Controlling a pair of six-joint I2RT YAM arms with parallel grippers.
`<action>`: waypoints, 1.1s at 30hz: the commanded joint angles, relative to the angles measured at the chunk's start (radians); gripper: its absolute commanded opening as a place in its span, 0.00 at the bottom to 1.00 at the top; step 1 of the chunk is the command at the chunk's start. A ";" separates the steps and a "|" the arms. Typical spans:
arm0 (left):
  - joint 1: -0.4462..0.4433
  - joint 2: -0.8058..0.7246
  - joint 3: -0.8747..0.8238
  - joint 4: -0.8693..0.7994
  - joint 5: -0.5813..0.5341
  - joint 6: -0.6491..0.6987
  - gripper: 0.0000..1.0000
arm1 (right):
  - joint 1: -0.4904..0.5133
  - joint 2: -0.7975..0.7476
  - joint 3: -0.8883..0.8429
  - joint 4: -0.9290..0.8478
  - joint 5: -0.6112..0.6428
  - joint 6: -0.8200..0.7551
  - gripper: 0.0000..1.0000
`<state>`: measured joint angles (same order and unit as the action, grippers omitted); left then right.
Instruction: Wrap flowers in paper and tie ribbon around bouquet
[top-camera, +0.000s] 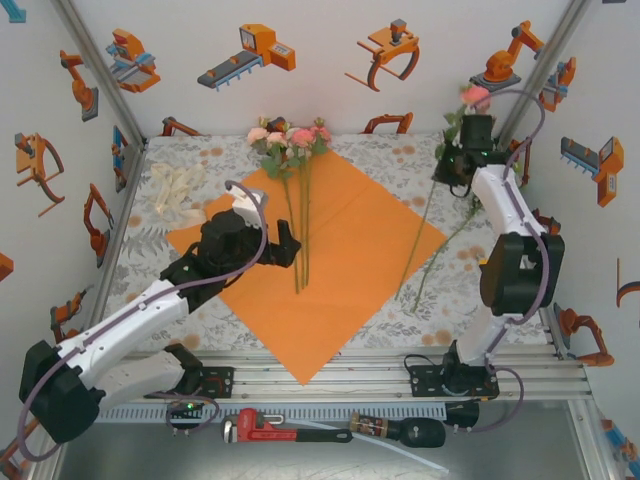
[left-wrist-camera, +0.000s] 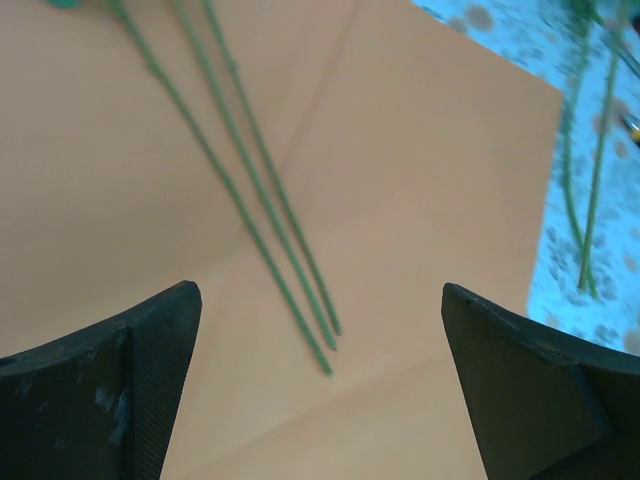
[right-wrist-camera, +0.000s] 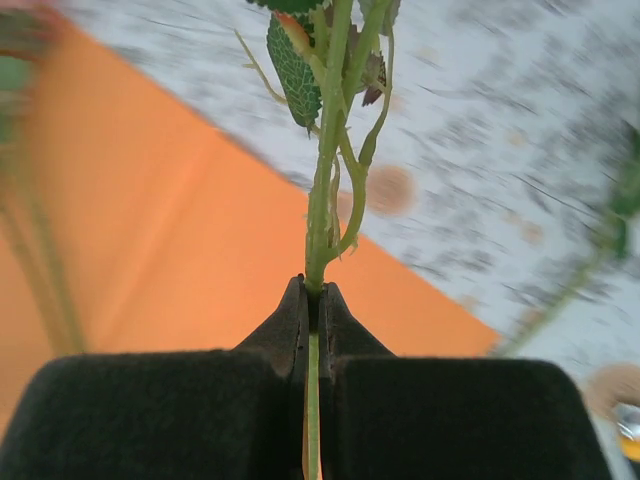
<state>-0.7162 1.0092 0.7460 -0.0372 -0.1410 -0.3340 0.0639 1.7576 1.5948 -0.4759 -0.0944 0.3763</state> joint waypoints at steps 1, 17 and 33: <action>0.037 -0.023 -0.010 -0.051 -0.093 -0.046 0.97 | 0.127 0.072 0.059 0.033 -0.061 0.127 0.00; 0.070 -0.099 -0.065 -0.082 -0.046 -0.086 0.97 | 0.369 0.701 0.682 -0.106 -0.092 0.249 0.03; 0.077 -0.092 -0.062 -0.072 -0.014 -0.088 0.97 | 0.334 0.637 0.686 -0.149 -0.120 0.174 0.38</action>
<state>-0.6460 0.9245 0.6910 -0.1143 -0.1802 -0.4129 0.4282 2.5034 2.2906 -0.5880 -0.2176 0.6003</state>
